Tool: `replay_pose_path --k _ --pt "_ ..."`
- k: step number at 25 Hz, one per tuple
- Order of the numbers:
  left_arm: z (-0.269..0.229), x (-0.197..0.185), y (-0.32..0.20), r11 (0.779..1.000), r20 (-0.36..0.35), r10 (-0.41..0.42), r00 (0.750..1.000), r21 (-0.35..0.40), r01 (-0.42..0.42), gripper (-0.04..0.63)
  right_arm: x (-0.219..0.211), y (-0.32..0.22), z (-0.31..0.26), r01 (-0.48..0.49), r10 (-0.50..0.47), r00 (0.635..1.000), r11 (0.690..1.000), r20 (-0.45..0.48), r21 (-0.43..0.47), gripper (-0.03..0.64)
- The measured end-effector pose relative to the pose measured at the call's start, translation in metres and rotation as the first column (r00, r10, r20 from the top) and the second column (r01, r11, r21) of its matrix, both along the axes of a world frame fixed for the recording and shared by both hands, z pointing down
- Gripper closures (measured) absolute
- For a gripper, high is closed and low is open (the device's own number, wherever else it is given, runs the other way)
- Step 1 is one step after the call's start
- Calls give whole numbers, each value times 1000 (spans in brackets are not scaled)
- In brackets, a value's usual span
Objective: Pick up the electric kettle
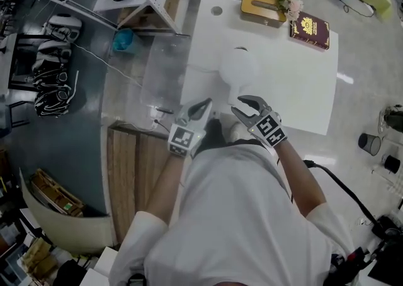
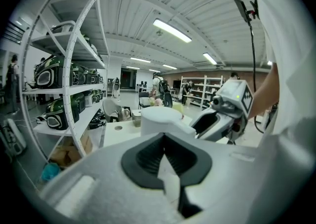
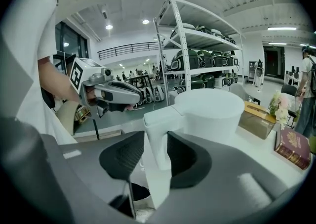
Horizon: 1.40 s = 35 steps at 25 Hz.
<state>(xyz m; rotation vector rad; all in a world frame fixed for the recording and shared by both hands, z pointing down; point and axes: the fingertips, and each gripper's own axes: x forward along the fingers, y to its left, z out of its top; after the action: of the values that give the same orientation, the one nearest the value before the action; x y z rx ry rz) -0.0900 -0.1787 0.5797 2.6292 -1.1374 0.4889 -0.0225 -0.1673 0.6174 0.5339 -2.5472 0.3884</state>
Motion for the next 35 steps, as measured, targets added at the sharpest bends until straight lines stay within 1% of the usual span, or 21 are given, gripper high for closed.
replay_pose_path --k 8,12,15,21,26,30,31,33,35 --pt "6 -13 -6 1000 7 -21 1000 -18 21 594 -17 -3 19 18 -18 1000 1000 -23 -3 426" --pt "9 -18 -7 999 -6 -27 1000 -23 27 594 -25 -8 23 18 -19 1000 1000 -21 -9 426" --pt "9 -22 -8 999 0 -26 1000 -29 26 594 -31 -11 26 27 -28 999 1000 -22 -15 426" --pt "11 -32 -15 999 10 -35 999 -39 35 594 -46 -10 37 73 -74 997 997 -36 -17 428" --pt "16 -39 -17 998 6 -42 999 -45 42 594 -56 -11 44 100 -101 994 995 -46 -17 431" --pt "21 -43 -14 997 -2 -41 999 -67 41 594 -62 -13 49 105 -103 993 994 -58 25 455" --pt "21 -43 -14 997 1 -40 999 -72 40 594 -61 -15 50 97 -95 993 995 -67 35 468" --pt "22 -43 -14 996 6 -34 999 -78 34 594 -60 -18 51 80 -75 994 995 -85 54 518" --pt "25 -44 -14 996 2 -28 1000 -82 28 594 -61 -20 52 73 -66 993 995 -101 64 520"
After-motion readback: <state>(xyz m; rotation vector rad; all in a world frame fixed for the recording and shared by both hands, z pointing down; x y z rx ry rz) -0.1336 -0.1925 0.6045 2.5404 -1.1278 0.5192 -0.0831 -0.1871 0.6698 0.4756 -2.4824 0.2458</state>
